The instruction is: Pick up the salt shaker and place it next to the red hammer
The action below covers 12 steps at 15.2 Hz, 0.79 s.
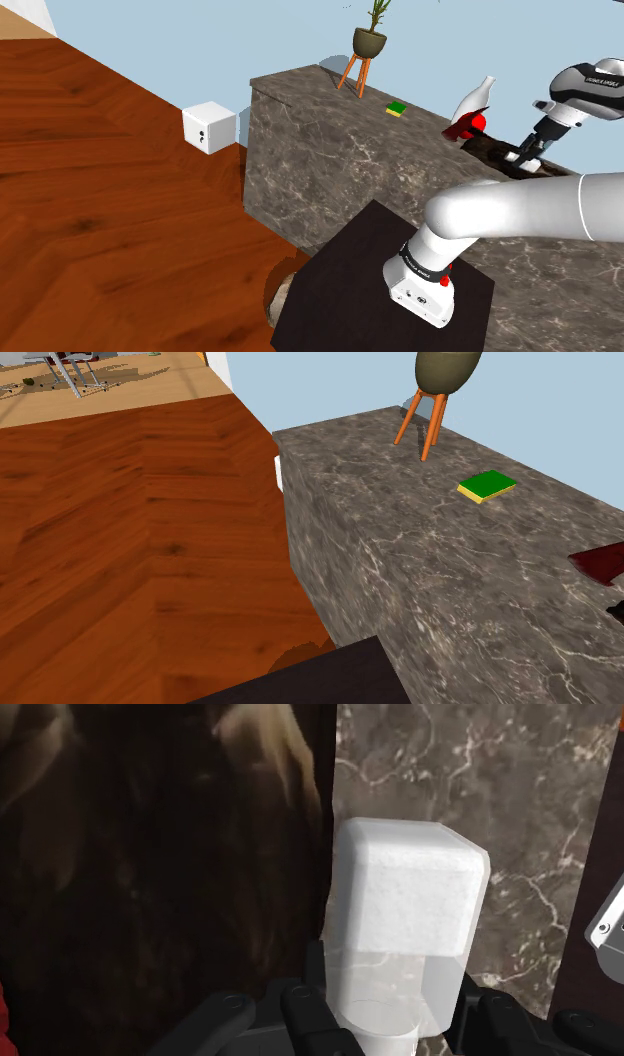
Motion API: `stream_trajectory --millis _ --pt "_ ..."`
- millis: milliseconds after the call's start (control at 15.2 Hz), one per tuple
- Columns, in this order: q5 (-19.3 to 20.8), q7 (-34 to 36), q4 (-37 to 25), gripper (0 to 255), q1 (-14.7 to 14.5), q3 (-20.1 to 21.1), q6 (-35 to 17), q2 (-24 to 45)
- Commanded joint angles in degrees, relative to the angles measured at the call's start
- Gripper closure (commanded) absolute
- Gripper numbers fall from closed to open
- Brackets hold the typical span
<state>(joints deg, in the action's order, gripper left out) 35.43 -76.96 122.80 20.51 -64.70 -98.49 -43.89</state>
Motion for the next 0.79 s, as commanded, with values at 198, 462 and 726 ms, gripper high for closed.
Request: stream_trajectory --millis 198,462,726 --pt "1.9 -0.6 3.3 255 1.1 -2.4 -4.6 1.7" --pt "2.4 -0.7 5.4 255 1.0 -4.4 -7.8 2.5" --pt "2.6 -0.8 6.5 255 1.0 -5.6 -9.6 3.2"
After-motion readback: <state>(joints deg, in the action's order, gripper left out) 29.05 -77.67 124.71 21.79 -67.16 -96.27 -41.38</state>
